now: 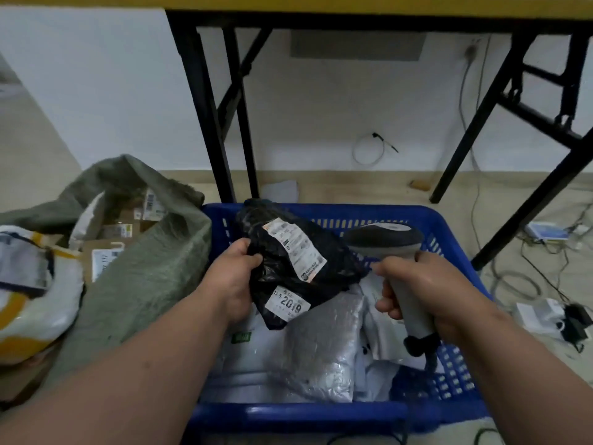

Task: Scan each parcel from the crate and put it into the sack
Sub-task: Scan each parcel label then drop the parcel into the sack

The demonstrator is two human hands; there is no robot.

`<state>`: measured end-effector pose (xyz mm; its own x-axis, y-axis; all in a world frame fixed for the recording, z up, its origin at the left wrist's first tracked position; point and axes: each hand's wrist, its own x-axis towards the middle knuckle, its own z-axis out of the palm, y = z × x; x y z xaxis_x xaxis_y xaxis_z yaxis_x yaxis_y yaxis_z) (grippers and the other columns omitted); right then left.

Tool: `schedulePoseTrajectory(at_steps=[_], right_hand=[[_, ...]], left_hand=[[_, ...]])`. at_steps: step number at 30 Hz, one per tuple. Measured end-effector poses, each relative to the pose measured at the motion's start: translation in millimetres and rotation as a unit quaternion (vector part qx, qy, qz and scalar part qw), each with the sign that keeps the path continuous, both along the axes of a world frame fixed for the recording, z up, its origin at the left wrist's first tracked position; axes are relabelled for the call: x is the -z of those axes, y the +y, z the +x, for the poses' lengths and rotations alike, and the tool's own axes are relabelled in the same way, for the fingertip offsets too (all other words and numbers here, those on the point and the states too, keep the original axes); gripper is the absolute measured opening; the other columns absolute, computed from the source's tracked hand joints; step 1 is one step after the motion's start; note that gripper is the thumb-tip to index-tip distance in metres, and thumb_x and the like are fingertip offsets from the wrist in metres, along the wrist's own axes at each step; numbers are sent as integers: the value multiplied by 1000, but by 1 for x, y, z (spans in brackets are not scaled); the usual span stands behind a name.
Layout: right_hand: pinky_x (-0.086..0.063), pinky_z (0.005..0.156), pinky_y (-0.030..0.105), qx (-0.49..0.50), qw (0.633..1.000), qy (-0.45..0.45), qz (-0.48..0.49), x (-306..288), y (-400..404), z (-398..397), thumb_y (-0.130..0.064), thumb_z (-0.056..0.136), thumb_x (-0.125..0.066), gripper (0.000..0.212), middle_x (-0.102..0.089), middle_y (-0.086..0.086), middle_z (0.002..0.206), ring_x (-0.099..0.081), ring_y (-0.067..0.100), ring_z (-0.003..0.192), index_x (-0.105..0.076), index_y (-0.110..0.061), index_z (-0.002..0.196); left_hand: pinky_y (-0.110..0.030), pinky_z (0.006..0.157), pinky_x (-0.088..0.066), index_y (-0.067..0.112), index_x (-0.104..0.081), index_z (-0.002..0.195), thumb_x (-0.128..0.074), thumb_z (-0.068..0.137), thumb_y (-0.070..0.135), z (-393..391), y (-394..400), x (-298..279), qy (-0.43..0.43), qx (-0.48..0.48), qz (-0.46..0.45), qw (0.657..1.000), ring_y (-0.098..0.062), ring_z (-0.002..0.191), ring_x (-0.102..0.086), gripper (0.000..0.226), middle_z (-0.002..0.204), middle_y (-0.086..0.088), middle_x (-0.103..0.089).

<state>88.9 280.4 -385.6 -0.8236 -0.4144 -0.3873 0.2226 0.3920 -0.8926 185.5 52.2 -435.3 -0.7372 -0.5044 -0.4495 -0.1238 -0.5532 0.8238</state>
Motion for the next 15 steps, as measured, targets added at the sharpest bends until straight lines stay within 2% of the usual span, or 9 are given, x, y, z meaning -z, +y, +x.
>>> schedulePoseTrajectory(at_steps=[2, 5, 10, 15], right_hand=[[-48, 48, 31, 1, 1000, 6, -28, -11, 7, 11, -14, 88, -65, 11, -61, 10, 56, -67, 26, 54, -62, -4, 87], [-49, 46, 31, -12, 998, 15, -60, -22, 14, 27, -14, 86, -64, 13, -61, 9, 56, -66, 26, 53, -62, -1, 88], [-49, 48, 33, -62, 994, 40, -74, -33, 18, 42, -9, 86, -63, 13, -60, 13, 56, -65, 26, 51, -62, 3, 82], [-51, 49, 33, -82, 993, 58, -57, -37, 18, 41, -9, 86, -63, 11, -61, 10, 57, -65, 25, 54, -63, 2, 83]], left_hand=[[-38, 55, -57, 17, -64, 99, -34, 99, -4, 9, 0, -20, 36, 33, -10, 999, -25, 75, -75, 36, 97, -14, -75], [-36, 56, -57, 16, -62, 96, -36, 97, -6, 21, -1, -38, 76, 54, -23, 995, -23, 74, -74, 35, 92, -11, -75], [-36, 59, -58, 15, -63, 103, -37, 96, -8, 33, -4, -46, 93, 50, -43, 994, -23, 75, -72, 36, 93, -11, -74], [-41, 72, -60, 14, -64, 107, -38, 95, -8, 33, -7, -46, 94, 49, -56, 993, -27, 84, -69, 36, 102, -16, -72]])
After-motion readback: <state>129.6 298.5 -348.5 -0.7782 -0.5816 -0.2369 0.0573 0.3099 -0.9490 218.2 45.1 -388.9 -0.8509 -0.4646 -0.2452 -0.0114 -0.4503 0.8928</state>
